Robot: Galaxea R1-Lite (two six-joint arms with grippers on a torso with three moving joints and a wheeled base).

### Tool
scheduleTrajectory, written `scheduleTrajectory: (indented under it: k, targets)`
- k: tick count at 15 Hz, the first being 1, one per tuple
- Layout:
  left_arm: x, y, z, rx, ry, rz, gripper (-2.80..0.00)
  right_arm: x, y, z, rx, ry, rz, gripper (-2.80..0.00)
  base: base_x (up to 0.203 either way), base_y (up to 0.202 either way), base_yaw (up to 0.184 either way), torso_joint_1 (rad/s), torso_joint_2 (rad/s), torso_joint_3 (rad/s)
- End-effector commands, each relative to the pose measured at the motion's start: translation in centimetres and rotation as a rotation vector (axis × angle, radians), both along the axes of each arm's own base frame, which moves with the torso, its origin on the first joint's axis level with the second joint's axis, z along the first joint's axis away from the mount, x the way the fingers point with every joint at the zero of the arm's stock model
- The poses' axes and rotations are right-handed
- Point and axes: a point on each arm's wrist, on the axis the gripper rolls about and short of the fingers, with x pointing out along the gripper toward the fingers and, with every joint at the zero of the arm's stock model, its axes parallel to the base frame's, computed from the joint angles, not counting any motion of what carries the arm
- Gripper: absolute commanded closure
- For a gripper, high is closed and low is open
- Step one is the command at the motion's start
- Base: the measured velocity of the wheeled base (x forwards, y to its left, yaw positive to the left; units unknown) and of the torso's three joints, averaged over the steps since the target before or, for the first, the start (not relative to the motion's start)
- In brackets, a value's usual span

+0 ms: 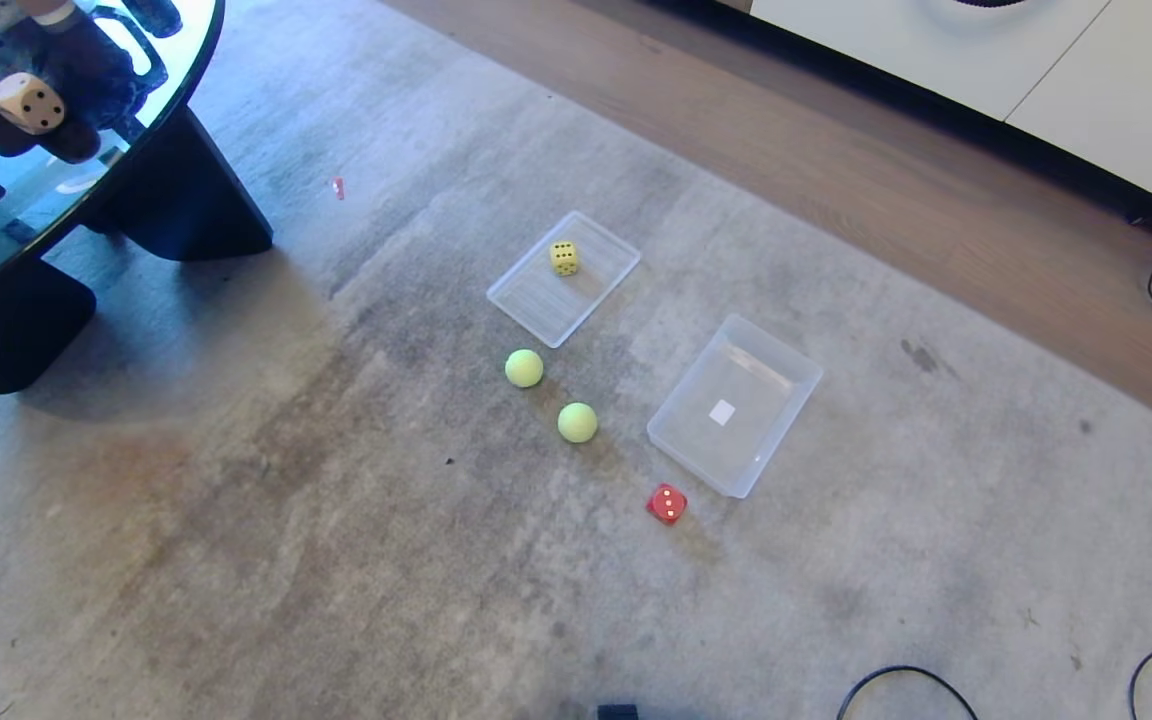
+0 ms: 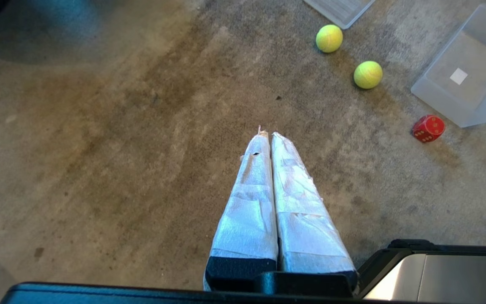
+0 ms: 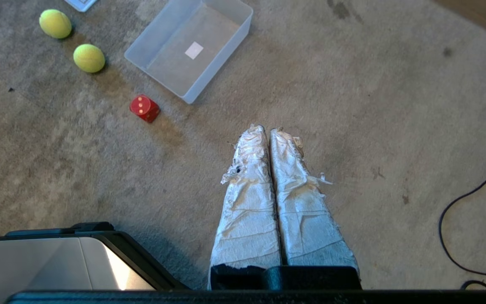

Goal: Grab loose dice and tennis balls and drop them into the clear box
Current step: Find toys out of the box

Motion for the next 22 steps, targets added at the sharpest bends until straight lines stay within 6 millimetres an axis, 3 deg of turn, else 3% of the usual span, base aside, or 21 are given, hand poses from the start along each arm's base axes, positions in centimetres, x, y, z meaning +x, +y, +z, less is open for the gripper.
scheduleTrajectory:
  k: [1, 22]
  targets:
    - [0.0, 0.0, 0.0, 0.0, 0.0, 0.0, 0.0, 0.0, 0.0, -0.01, 0.0, 0.0, 0.0, 0.0, 0.0, 0.0, 0.0, 0.002, 0.0, -0.198]
    - [0.0, -0.01, 0.0, 0.004, 0.0, -0.003, 0.0, 0.0, 0.0, -0.01, 0.0, 0.0, 0.0, 0.0, 0.0, 0.0, 0.0, 0.002, 0.0, -0.196]
